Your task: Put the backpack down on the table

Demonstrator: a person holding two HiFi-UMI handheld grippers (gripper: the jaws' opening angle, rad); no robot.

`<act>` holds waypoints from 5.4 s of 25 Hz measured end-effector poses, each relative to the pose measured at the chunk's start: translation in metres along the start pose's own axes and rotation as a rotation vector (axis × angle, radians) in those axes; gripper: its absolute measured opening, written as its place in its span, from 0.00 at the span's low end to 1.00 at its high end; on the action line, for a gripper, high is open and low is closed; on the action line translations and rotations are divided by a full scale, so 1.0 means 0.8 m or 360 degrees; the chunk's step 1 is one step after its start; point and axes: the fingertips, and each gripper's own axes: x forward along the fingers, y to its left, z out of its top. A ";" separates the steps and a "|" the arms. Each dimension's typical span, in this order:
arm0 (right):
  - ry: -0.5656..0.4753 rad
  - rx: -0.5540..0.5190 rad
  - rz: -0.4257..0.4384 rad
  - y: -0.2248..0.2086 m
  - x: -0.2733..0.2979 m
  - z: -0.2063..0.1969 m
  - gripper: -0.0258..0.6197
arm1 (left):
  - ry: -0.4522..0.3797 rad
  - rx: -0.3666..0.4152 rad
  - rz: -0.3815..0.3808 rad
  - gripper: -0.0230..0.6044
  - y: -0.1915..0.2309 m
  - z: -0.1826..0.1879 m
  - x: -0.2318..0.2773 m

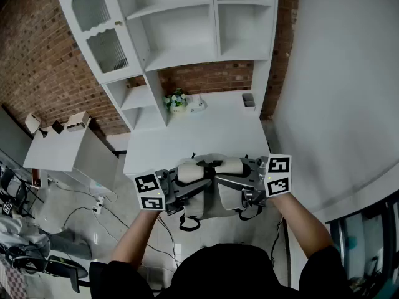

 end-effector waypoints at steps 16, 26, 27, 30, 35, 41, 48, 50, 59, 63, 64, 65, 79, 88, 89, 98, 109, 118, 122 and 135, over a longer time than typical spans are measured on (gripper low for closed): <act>-0.0002 -0.0033 -0.0003 0.021 -0.018 0.027 0.11 | -0.0012 -0.0009 0.0067 0.12 -0.022 0.031 0.022; 0.0002 -0.0064 0.0124 0.015 -0.086 0.015 0.11 | 0.0001 -0.0008 0.0165 0.12 -0.014 0.008 0.089; 0.0000 -0.0070 0.0133 0.008 -0.088 0.019 0.11 | -0.0003 -0.0011 0.0177 0.12 -0.006 0.010 0.091; 0.0010 -0.0065 0.0164 -0.001 -0.092 0.021 0.12 | 0.0000 -0.0019 0.0174 0.12 0.004 0.012 0.096; 0.0029 -0.0059 0.0175 -0.010 -0.090 0.013 0.12 | -0.0028 0.0030 0.0202 0.12 0.011 0.004 0.093; 0.0003 -0.0081 0.0114 0.000 -0.092 0.025 0.11 | -0.0060 -0.0006 0.0237 0.12 0.007 0.016 0.098; -0.0002 -0.0066 0.0080 -0.013 -0.087 0.008 0.11 | -0.0060 0.0010 0.0244 0.12 0.019 -0.002 0.093; -0.0016 -0.0059 0.0045 -0.017 -0.085 0.004 0.11 | -0.0052 0.0026 0.0244 0.12 0.022 -0.007 0.091; -0.0035 -0.0115 0.0014 -0.029 -0.077 0.011 0.11 | -0.0008 0.0118 0.0219 0.12 0.036 0.003 0.085; -0.0027 -0.0123 0.0015 -0.101 -0.037 0.063 0.11 | -0.0029 0.0112 0.0217 0.12 0.116 0.053 0.058; -0.0022 -0.0130 0.0013 -0.115 -0.029 0.072 0.11 | -0.0031 0.0116 0.0210 0.12 0.131 0.062 0.052; -0.0018 -0.0136 0.0007 -0.125 -0.022 0.078 0.11 | -0.0032 0.0119 0.0203 0.12 0.142 0.069 0.047; -0.0034 -0.0141 -0.0076 -0.209 0.033 0.136 0.11 | -0.0048 0.0041 0.0084 0.12 0.235 0.131 0.005; -0.0064 -0.0078 -0.0129 -0.270 0.062 0.146 0.11 | 0.0004 0.0004 -0.0002 0.12 0.294 0.139 -0.018; -0.0073 -0.0069 -0.0130 -0.277 0.066 0.148 0.11 | 0.0004 -0.0002 -0.0011 0.12 0.302 0.140 -0.022; -0.0096 -0.0004 -0.0162 -0.307 0.072 0.144 0.11 | 0.0009 -0.0028 -0.0046 0.12 0.332 0.133 -0.026; -0.0083 0.0002 -0.0155 -0.347 0.076 0.145 0.11 | 0.0026 -0.0043 -0.0059 0.12 0.371 0.130 -0.028; -0.0057 0.0048 -0.0150 -0.411 0.069 0.156 0.11 | 0.0044 -0.0059 -0.0031 0.12 0.438 0.138 -0.013; -0.0054 0.0053 -0.0149 -0.435 0.062 0.162 0.11 | 0.0061 -0.0066 -0.0029 0.12 0.460 0.140 -0.004; -0.0030 -0.0007 -0.0147 -0.519 0.028 0.186 0.11 | 0.0037 -0.0056 0.0021 0.12 0.540 0.150 0.041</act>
